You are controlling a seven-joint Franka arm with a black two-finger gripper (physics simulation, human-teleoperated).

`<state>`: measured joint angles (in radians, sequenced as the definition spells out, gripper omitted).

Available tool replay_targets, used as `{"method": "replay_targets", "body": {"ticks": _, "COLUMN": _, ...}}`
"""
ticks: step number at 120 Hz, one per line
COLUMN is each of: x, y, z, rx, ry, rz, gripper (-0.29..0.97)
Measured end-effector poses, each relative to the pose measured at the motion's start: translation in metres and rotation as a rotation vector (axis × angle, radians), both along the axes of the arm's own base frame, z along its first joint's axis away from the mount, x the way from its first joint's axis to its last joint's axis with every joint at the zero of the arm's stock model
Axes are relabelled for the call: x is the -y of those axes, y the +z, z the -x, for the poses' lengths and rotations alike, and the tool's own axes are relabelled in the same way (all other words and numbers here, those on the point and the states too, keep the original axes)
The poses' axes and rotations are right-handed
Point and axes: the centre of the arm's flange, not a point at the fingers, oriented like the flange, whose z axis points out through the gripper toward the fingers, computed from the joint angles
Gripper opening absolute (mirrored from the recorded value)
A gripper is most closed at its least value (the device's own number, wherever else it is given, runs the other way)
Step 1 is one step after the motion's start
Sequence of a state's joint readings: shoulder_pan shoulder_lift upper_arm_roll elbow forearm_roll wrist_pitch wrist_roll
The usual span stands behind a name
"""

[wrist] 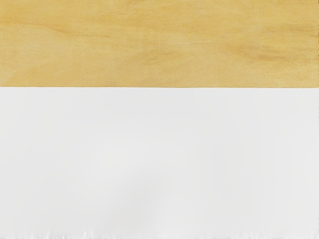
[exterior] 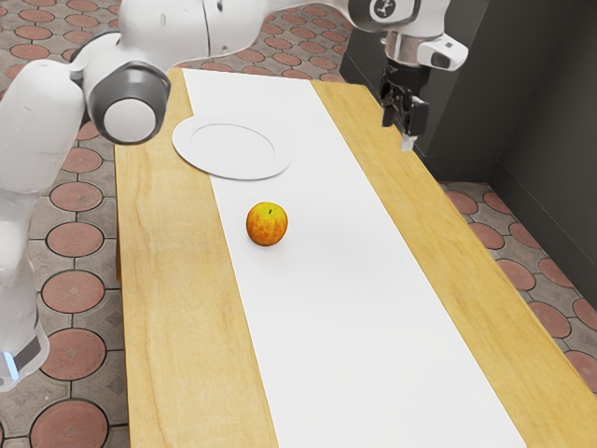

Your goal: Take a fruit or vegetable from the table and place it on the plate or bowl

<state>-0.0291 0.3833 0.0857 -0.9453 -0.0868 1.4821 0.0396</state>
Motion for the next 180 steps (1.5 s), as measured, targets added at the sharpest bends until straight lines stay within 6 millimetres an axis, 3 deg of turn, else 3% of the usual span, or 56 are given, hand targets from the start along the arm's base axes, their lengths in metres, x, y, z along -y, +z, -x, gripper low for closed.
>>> {"method": "replay_targets", "body": {"ticks": 40, "x": -0.01, "y": 0.001, "z": 0.002, "rx": -0.004, "ry": -0.013, "rz": 0.026, "gripper": 0.68}}
{"method": "replay_targets", "body": {"ticks": 47, "x": -0.013, "y": 0.023, "z": 0.028, "rx": 0.007, "ry": -0.016, "rz": 0.07, "gripper": 0.68}}
{"method": "replay_targets", "body": {"ticks": 53, "x": -0.005, "y": 0.026, "z": 0.062, "rx": -0.041, "ry": -0.033, "rz": 0.105, "gripper": 0.68}}
{"method": "replay_targets", "body": {"ticks": 62, "x": 0.009, "y": 0.011, "z": 0.099, "rx": -0.123, "ry": -0.064, "rz": 0.136, "gripper": 0.68}}
{"method": "replay_targets", "body": {"ticks": 83, "x": 0.037, "y": -0.041, "z": 0.137, "rx": -0.266, "ry": -0.117, "rz": 0.127, "gripper": 0.68}}
{"method": "replay_targets", "body": {"ticks": 117, "x": -0.017, "y": -0.117, "z": 0.16, "rx": -0.477, "ry": -0.026, "rz": 0.048, "gripper": 0.68}}
{"method": "replay_targets", "body": {"ticks": 141, "x": -0.003, "y": -0.122, "z": 0.175, "rx": -0.503, "ry": -0.052, "rz": 0.02, "gripper": 0.68}}
{"method": "replay_targets", "body": {"ticks": 161, "x": -0.02, "y": -0.135, "z": 0.186, "rx": -0.45, "ry": -0.014, "rz": -0.012, "gripper": 0.68}}
{"method": "replay_targets", "body": {"ticks": 180, "x": -0.031, "y": -0.119, "z": 0.201, "rx": -0.319, "ry": 0.018, "rz": -0.027, "gripper": 0.68}}
